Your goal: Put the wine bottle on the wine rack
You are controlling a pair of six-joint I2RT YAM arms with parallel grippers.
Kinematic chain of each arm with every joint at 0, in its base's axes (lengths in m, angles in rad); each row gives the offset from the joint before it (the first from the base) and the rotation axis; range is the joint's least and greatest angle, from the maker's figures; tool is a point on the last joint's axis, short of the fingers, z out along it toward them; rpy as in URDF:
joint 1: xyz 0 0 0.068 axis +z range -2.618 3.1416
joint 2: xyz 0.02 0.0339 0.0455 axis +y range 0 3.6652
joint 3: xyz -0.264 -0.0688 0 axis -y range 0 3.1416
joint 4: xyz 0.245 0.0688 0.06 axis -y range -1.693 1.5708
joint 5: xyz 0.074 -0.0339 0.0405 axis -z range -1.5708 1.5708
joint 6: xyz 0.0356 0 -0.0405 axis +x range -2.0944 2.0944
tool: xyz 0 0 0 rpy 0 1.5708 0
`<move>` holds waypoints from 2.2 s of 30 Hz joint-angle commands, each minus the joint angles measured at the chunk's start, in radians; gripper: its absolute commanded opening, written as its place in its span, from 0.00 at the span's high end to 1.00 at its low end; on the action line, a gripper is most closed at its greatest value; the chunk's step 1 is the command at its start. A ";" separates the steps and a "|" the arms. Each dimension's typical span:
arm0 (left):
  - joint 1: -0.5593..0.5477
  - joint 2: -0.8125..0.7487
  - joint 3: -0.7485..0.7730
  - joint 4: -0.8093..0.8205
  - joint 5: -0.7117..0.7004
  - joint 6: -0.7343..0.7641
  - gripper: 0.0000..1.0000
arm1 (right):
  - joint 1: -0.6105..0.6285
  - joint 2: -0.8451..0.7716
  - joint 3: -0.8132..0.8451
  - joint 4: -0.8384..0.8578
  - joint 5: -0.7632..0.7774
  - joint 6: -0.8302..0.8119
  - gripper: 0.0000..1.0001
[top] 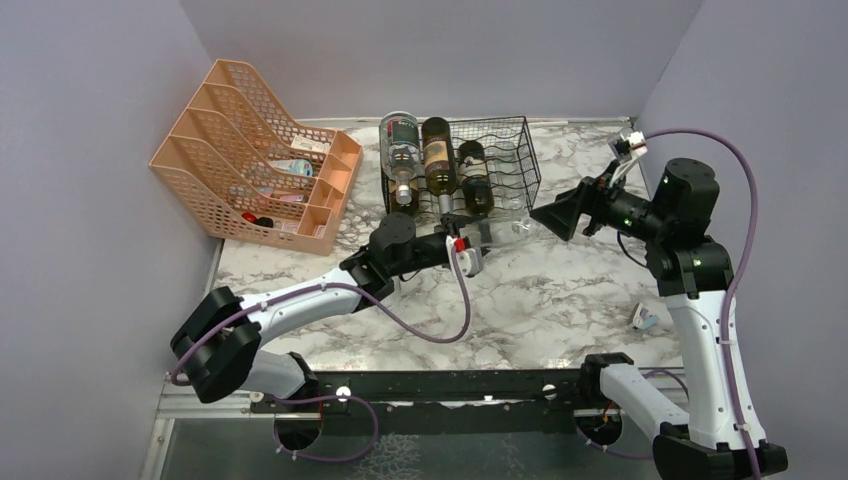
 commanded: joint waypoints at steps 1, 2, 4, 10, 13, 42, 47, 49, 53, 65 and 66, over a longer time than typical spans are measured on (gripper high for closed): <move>0.001 -0.078 -0.032 0.078 -0.032 0.379 1.00 | 0.029 0.002 0.018 -0.049 0.016 -0.062 0.14; 0.002 -0.079 -0.026 0.076 -0.049 0.412 1.00 | 0.041 0.007 0.021 -0.056 0.008 -0.073 0.14; 0.002 -0.077 -0.015 0.064 -0.081 0.475 1.00 | 0.065 0.015 0.036 -0.067 -0.005 -0.089 0.14; 0.001 -0.066 0.001 0.050 -0.078 0.645 1.00 | 0.122 0.043 0.040 -0.094 0.021 -0.115 0.14; 0.002 -0.066 0.004 0.042 -0.051 0.696 1.00 | 0.140 0.058 0.030 -0.099 0.038 -0.120 0.14; -0.048 -0.046 0.059 -0.079 -0.084 0.884 1.00 | 0.322 0.123 -0.101 -0.087 0.164 -0.154 0.25; -0.048 -0.037 0.107 -0.193 -0.092 0.873 1.00 | 0.337 0.139 -0.102 -0.098 0.185 -0.165 0.31; -0.047 -0.034 0.133 -0.254 -0.094 0.874 1.00 | 0.343 0.144 -0.100 -0.109 0.178 -0.178 0.31; -0.048 -0.029 0.155 -0.306 -0.097 0.874 1.00 | 0.350 0.144 -0.100 -0.109 0.177 -0.181 0.42; -0.047 -0.067 0.089 -0.221 -0.138 0.792 0.16 | 0.350 0.106 -0.089 -0.045 0.229 -0.132 0.99; -0.047 -0.073 0.083 -0.221 -0.148 0.777 0.07 | 0.350 0.099 -0.089 -0.033 0.245 -0.123 0.99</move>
